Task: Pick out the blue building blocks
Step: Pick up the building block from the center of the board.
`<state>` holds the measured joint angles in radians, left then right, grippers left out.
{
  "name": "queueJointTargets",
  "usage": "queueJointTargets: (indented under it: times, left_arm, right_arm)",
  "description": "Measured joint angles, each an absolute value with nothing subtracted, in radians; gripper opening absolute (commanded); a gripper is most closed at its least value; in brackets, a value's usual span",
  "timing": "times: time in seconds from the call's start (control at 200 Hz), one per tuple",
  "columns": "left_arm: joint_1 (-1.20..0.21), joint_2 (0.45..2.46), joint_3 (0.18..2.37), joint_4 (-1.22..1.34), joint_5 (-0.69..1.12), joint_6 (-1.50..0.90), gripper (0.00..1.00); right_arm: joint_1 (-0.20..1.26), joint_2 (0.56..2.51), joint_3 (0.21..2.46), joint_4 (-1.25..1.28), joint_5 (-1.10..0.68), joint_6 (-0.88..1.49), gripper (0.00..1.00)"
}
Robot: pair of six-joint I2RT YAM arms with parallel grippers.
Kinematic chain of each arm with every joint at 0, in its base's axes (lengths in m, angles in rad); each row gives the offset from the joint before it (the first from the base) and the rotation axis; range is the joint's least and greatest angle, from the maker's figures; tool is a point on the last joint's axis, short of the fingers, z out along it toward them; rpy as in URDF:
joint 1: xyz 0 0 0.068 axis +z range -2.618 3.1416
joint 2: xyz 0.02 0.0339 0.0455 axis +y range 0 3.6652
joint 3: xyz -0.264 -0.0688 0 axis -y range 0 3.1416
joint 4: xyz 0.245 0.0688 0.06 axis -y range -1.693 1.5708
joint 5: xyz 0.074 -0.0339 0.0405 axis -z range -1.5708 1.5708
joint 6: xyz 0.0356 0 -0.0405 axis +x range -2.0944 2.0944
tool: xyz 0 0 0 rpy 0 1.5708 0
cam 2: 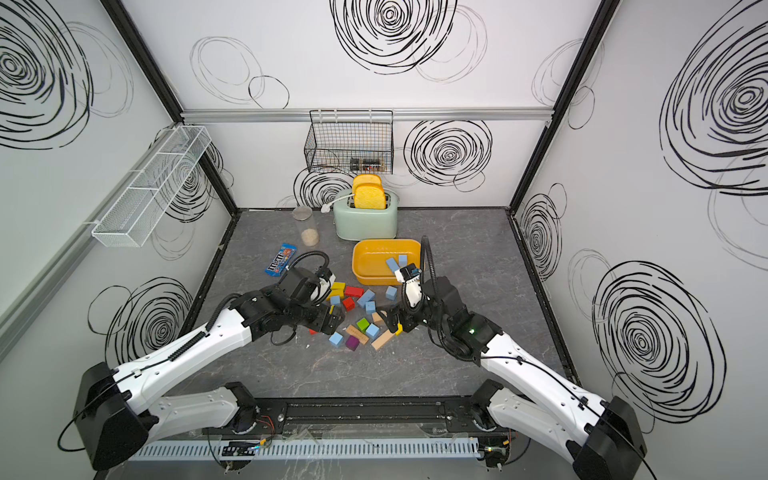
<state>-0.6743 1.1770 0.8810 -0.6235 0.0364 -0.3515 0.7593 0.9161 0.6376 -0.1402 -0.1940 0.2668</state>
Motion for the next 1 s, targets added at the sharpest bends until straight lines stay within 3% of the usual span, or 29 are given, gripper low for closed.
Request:
queueJointTargets:
  times: [0.295, 1.001]
  left_arm:
    - [-0.684, 1.213, 0.821, -0.59, 0.031, -0.397, 1.0]
    - [-0.728, 1.4, 0.772, -0.538, -0.017, -0.435, 0.84]
  right_arm:
    - [0.81, 0.903, 0.532, -0.123, -0.245, 0.281, 0.98]
    - [0.812, 0.914, 0.44, -0.073, -0.274, 0.307, 0.98]
